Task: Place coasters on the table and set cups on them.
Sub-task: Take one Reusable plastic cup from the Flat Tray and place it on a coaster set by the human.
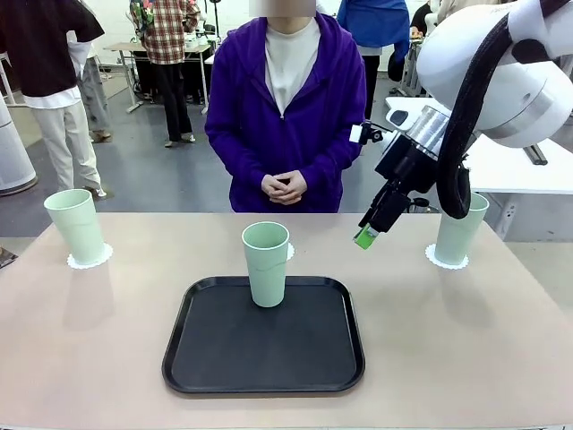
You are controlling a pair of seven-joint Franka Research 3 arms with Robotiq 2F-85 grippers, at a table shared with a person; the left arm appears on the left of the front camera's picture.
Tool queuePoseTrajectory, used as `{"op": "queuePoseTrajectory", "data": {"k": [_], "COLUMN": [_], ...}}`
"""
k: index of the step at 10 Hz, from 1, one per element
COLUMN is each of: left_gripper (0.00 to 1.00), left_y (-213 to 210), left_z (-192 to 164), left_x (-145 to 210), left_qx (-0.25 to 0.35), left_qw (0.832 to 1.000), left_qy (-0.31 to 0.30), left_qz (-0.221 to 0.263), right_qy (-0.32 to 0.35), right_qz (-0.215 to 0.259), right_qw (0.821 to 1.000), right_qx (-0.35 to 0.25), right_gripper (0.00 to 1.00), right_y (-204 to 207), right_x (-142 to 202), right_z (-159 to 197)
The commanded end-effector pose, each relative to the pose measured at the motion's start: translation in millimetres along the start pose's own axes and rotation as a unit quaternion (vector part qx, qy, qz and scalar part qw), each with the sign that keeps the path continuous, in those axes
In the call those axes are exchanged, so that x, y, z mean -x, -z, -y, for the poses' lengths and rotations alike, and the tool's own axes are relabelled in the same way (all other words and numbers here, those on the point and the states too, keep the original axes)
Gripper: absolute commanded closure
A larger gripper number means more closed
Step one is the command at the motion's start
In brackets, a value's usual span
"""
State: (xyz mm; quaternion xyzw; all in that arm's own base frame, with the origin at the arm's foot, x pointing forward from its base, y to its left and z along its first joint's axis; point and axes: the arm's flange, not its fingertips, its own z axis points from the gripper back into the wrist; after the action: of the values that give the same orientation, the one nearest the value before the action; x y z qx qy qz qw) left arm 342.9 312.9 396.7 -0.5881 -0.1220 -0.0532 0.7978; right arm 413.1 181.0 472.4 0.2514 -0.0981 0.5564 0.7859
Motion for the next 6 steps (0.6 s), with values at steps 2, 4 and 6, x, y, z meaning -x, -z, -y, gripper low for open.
{"op": "queuePoseTrajectory", "data": {"k": [2, 4, 6], "left_gripper": [0.00, 0.00, 0.00], "left_y": [-1.2, -1.2, -1.2], "left_z": [0.8, 0.8, 0.8], "left_x": [0.4, 0.4, 0.4], "left_qx": [-0.002, -0.002, -0.002], "left_qw": [1.000, 1.000, 1.000], "left_qy": [0.001, 0.001, 0.001], "left_qz": [0.002, 0.002, 0.002], "right_qy": [-0.074, -0.106, -0.138], "right_qz": [0.095, 0.243, 0.355], "right_qw": [0.993, 0.964, 0.924], "right_qx": [-0.014, -0.016, -0.011], "right_gripper": [0.00, 0.00, 0.00], "right_y": [6.8, 25.5, 36.0], "right_x": [6.0, 19.1, 46.3], "right_z": [-5.4, 1.0, 6.6]}}
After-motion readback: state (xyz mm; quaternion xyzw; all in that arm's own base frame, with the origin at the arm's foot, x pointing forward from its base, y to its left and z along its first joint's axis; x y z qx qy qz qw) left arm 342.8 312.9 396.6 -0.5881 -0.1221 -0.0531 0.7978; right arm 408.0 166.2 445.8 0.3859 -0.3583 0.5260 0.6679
